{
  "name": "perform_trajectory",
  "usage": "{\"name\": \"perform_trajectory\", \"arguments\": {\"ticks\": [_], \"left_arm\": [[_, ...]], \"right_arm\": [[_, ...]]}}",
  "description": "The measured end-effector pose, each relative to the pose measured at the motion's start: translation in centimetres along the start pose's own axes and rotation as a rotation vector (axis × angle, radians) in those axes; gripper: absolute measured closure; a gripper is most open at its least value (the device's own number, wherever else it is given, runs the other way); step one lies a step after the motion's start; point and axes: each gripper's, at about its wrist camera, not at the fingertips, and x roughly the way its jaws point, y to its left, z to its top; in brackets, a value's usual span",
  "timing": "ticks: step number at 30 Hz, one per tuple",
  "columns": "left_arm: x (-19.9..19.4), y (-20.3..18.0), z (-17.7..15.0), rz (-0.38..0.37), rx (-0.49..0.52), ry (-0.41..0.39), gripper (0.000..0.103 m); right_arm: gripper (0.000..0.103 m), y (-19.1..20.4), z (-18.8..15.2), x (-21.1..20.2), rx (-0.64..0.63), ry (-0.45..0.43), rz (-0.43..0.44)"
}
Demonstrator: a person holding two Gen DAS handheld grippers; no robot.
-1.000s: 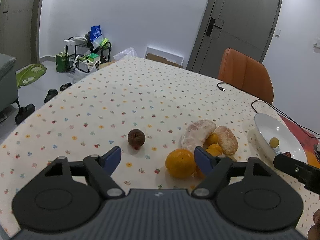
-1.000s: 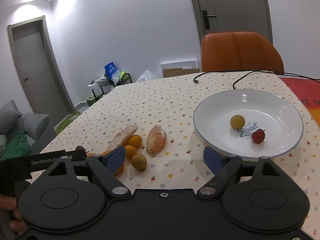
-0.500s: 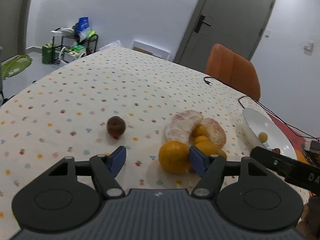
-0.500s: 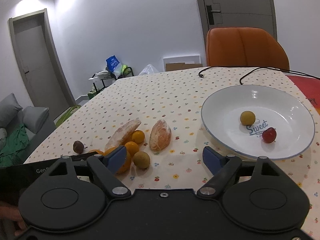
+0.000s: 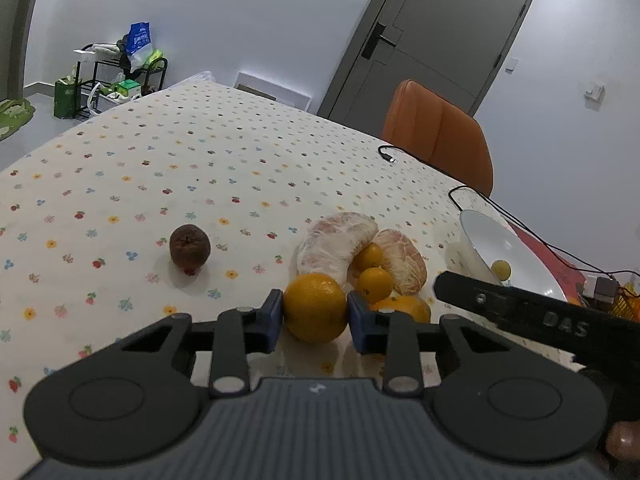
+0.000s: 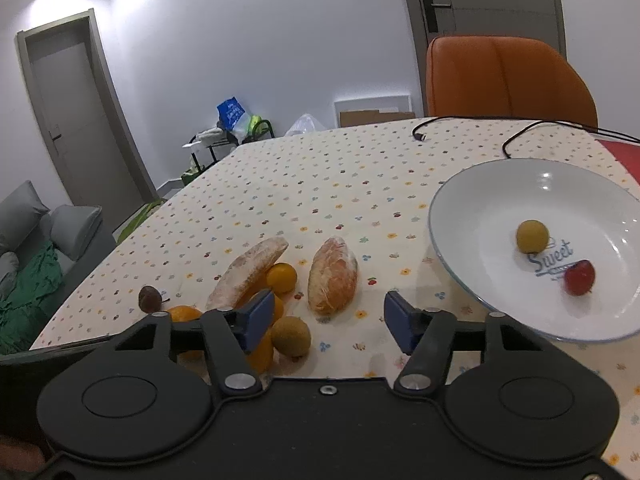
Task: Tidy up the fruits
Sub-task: 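Grasp the peeled pomelo piece with the right tool while the left tool grasps an orange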
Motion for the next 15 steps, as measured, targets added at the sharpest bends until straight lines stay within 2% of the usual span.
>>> {"name": "perform_trajectory", "arguments": {"ticks": [4,9,15], "left_arm": [[-0.2,0.5,0.4,0.035,-0.001,-0.021,0.071],[-0.2,1.3,0.9,0.046,-0.018,-0.029,0.071],[-0.4,2.1,1.2,0.043,-0.025,-0.034,0.071]], "right_arm": [[0.045,0.3,0.4,1.1,-0.016,0.014,-0.006],[0.051,0.6,0.8,2.8,-0.029,0.040,-0.029],[0.051,1.2,1.0,4.3,-0.057,0.059,-0.064]]}}
